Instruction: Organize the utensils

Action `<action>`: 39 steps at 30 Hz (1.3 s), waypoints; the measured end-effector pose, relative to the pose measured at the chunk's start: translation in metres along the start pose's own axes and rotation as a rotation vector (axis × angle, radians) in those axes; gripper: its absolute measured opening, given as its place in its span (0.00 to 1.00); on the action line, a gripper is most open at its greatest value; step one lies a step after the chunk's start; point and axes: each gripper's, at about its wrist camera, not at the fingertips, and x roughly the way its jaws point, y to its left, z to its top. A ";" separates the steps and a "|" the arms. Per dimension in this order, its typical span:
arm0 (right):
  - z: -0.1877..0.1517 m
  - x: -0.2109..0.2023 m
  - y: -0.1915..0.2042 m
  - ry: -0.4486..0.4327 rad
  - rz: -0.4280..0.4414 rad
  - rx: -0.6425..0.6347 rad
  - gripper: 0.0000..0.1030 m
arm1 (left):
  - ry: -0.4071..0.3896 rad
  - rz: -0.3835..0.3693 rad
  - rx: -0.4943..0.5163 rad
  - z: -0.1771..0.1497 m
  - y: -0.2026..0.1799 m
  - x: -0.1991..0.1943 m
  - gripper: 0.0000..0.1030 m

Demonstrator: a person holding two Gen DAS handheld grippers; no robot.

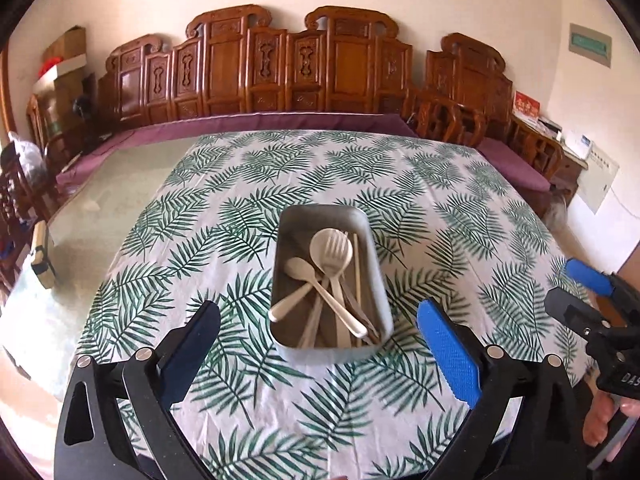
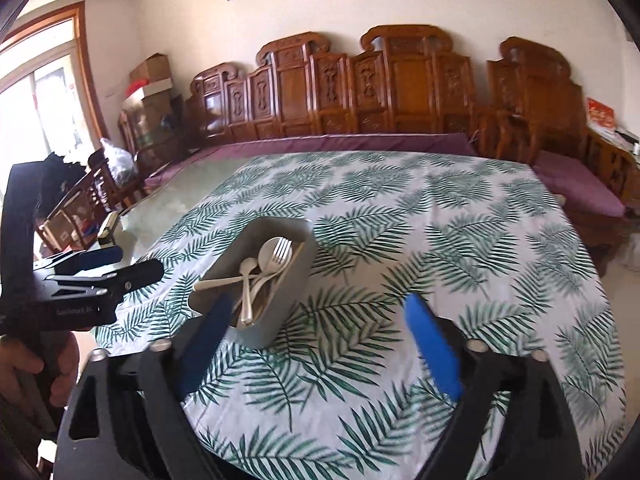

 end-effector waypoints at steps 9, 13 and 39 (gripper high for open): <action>-0.016 -0.042 -0.009 -0.032 -0.058 0.018 0.97 | -0.049 -0.007 0.036 -0.010 -0.028 -0.036 0.92; -0.018 -0.060 -0.011 -0.054 -0.067 0.028 0.97 | -0.062 -0.020 0.031 -0.011 -0.034 -0.049 0.92; 0.031 -0.173 0.019 -0.318 -0.147 -0.038 0.97 | -0.292 -0.012 0.041 0.030 -0.055 -0.160 0.92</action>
